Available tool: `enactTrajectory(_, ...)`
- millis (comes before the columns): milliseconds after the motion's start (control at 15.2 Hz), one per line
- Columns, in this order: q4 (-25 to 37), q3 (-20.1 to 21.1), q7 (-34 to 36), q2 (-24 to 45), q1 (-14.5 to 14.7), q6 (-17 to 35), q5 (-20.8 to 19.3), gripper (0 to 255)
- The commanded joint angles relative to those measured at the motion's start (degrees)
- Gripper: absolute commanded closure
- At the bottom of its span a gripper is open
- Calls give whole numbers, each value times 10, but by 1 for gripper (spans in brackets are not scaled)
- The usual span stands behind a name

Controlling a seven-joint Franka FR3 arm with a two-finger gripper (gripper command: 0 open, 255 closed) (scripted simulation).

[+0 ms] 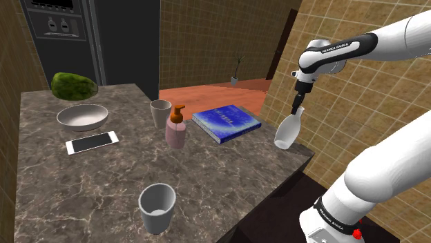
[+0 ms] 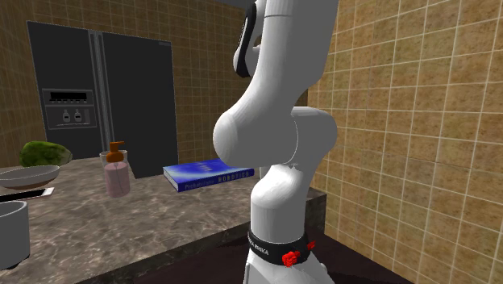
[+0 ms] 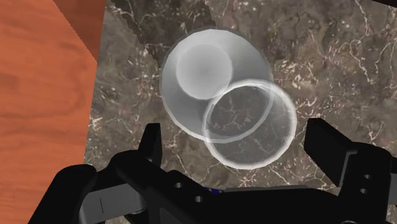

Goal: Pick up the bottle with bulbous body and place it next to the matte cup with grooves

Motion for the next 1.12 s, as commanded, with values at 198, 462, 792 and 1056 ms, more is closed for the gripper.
enactTrajectory(198,0,0,0,0,0,0,0,255)
enactTrajectory(462,0,0,0,0,0,0,0,255)
enactTrajectory(792,10,2,0,-6,0,-16,-1,255)
enactTrajectory(1056,32,7,1,-17,1,-48,-2,255)
